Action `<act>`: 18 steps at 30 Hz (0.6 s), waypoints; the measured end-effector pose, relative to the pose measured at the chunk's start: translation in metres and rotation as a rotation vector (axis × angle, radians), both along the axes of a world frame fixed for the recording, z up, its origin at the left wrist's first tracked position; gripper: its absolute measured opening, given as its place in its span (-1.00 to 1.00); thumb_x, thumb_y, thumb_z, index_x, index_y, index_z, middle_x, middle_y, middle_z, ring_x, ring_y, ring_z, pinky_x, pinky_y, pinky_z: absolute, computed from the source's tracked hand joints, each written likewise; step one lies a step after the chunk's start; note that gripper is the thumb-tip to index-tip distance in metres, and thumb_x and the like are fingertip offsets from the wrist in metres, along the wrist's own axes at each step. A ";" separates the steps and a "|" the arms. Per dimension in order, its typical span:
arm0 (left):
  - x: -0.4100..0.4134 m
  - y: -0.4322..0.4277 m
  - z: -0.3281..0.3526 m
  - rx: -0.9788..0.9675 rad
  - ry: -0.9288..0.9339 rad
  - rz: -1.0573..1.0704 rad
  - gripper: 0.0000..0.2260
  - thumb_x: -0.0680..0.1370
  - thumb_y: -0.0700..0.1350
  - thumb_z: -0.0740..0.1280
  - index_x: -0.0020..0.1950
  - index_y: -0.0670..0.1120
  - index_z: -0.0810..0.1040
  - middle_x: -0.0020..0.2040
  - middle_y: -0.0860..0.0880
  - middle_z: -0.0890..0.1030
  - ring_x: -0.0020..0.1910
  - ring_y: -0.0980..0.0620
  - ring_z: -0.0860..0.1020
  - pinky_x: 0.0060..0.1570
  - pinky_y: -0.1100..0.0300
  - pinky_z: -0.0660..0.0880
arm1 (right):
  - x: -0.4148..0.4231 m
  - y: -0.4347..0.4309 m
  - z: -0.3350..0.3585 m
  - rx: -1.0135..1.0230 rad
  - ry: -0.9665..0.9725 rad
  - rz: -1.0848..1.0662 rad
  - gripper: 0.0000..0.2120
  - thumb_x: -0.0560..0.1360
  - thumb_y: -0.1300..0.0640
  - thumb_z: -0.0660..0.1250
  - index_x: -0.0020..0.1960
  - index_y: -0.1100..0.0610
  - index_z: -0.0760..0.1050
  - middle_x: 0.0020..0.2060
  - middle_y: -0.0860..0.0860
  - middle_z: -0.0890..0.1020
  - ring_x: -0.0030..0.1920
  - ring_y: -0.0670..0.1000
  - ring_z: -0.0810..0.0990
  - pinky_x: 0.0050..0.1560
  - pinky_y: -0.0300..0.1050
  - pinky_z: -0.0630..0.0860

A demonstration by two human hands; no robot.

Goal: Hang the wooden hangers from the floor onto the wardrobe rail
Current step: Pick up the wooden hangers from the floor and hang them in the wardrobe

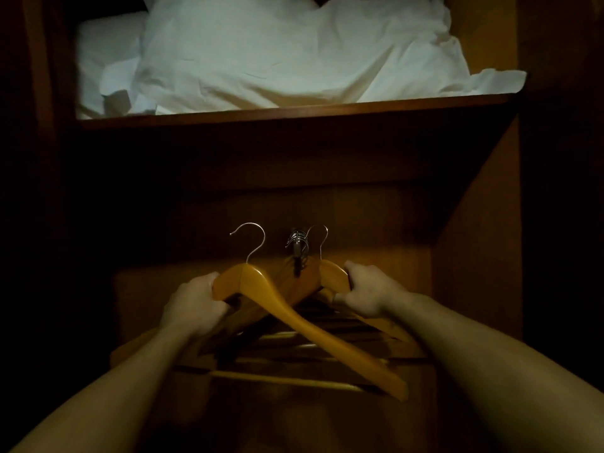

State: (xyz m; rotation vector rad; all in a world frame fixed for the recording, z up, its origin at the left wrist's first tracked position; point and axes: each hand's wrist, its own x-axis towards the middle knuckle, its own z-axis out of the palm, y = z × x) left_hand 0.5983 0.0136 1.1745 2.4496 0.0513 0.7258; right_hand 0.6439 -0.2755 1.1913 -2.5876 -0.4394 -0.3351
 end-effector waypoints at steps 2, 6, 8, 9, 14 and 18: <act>0.008 0.000 0.001 0.003 0.001 -0.017 -0.85 0.47 -0.24 0.44 -0.16 -0.01 0.54 -0.28 -0.05 0.62 -0.32 -0.04 0.57 -0.19 0.05 0.51 | 0.009 0.005 -0.001 -0.031 -0.017 -0.025 -0.55 0.47 -0.11 0.45 0.23 0.02 0.36 -0.06 -0.03 0.56 -0.12 -0.03 0.60 -0.11 -0.08 0.59; 0.023 0.003 0.000 0.001 0.019 -0.034 -0.83 0.47 -0.22 0.45 -0.13 0.04 0.54 -0.26 -0.05 0.64 -0.26 -0.08 0.63 -0.12 -0.04 0.59 | 0.024 0.014 -0.002 -0.070 -0.022 -0.025 -0.56 0.47 -0.13 0.43 0.21 0.02 0.35 -0.02 0.01 0.57 -0.08 0.03 0.61 -0.03 0.02 0.62; 0.028 0.006 -0.002 -0.017 0.030 -0.034 -0.83 0.47 -0.22 0.45 -0.12 0.04 0.55 -0.26 -0.06 0.66 -0.26 -0.10 0.64 -0.11 -0.07 0.60 | 0.031 0.018 -0.003 -0.090 -0.017 -0.016 -0.57 0.48 -0.14 0.42 0.20 0.02 0.35 -0.01 0.02 0.57 -0.07 0.05 0.61 -0.05 0.01 0.60; 0.030 0.007 -0.004 -0.022 0.039 -0.030 -0.84 0.47 -0.22 0.45 -0.11 0.03 0.55 -0.26 -0.07 0.66 -0.25 -0.10 0.65 -0.12 -0.06 0.59 | 0.034 0.019 -0.004 -0.099 -0.006 -0.011 -0.57 0.48 -0.14 0.42 0.21 0.02 0.35 0.00 0.03 0.57 -0.05 0.05 0.60 -0.05 0.00 0.59; 0.037 0.010 -0.011 -0.029 0.053 -0.017 -0.86 0.46 -0.23 0.46 -0.12 -0.02 0.57 -0.31 -0.04 0.61 -0.34 -0.04 0.58 -0.20 0.02 0.54 | 0.047 0.019 -0.015 -0.116 0.058 0.035 -0.53 0.49 -0.16 0.40 0.27 -0.02 0.32 0.04 0.00 0.55 0.00 0.04 0.57 0.03 0.01 0.56; 0.037 0.006 -0.015 0.003 0.057 -0.002 -0.87 0.46 -0.23 0.46 -0.15 -0.02 0.56 -0.32 -0.05 0.60 -0.37 -0.01 0.55 -0.25 0.03 0.52 | 0.051 0.018 -0.018 -0.229 0.022 0.018 -0.47 0.51 -0.22 0.34 0.35 -0.02 0.27 0.05 0.02 0.55 0.03 0.08 0.57 0.06 0.01 0.53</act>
